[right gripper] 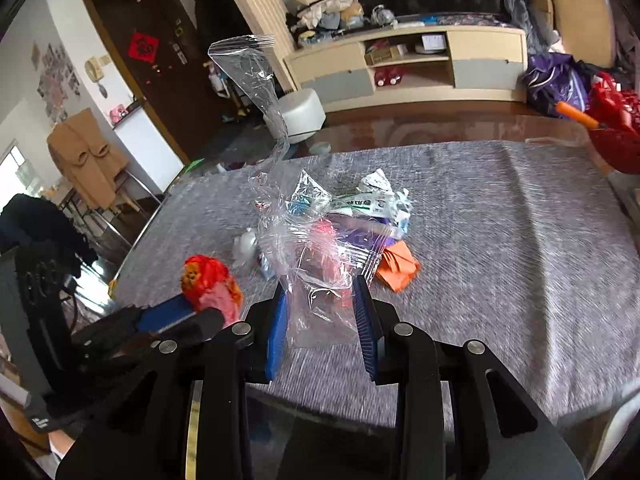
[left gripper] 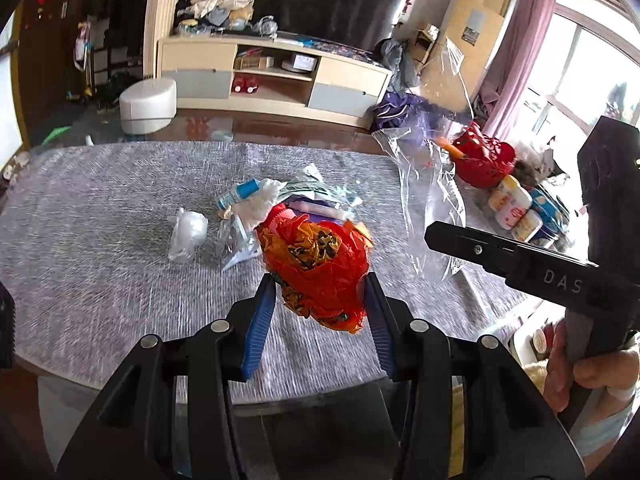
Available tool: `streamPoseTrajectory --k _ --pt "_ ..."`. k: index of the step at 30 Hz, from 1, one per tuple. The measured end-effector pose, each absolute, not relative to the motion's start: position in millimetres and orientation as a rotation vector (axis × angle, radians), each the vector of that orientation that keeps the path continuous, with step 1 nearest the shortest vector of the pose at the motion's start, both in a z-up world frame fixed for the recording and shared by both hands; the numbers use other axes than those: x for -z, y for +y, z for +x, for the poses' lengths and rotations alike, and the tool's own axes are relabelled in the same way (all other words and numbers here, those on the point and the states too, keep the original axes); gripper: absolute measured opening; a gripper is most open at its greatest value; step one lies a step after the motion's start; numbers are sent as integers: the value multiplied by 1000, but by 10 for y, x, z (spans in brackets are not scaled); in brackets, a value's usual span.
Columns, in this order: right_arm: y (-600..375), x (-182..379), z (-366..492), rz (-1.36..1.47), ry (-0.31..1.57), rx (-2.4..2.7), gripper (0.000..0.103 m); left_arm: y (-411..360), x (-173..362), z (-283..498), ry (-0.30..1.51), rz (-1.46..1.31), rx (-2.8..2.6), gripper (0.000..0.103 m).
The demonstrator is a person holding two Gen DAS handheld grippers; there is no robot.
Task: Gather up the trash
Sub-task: 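Lower both tools to the bin and release the red bag and clear bag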
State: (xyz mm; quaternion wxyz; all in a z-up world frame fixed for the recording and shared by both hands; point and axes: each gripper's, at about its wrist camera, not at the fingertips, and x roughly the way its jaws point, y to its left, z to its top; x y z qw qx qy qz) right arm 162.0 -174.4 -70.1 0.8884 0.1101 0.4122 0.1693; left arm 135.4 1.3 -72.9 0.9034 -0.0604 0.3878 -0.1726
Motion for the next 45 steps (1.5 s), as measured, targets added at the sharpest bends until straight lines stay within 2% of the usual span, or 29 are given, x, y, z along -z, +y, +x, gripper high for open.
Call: streamPoseTrajectory --k 10,20,31,36,37,38,39,41,45 --pt "-1920 929 855 176 904 -311 33 -61 871 565 840 -57 367 43" --pt "-1889 1882 427 165 1122 -307 33 -209 1787 135 1051 -3 374 44" --pt "-1760 2733 466 211 1325 -281 33 -338 2726 133 1271 -8 362 44" --pt "-1754 2928 532 252 1363 -258 41 -341 2892 193 1302 -1 340 45" --pt "-1753 2943 543 253 1366 -255 45 -331 2912 210 1307 -2 337 46" --pt "-1755 2947 550 249 1365 -251 54 -334 2916 221 1309 -4 336 46" --pt "-1744 2945 557 246 1363 -250 56 -335 2920 232 1312 -6 338 47" --pt "-1738 2938 563 243 1359 -247 59 -333 2938 251 1314 -9 338 51" --pt "-1801 2909 594 248 1344 -229 61 -315 2931 276 1307 -9 331 66"
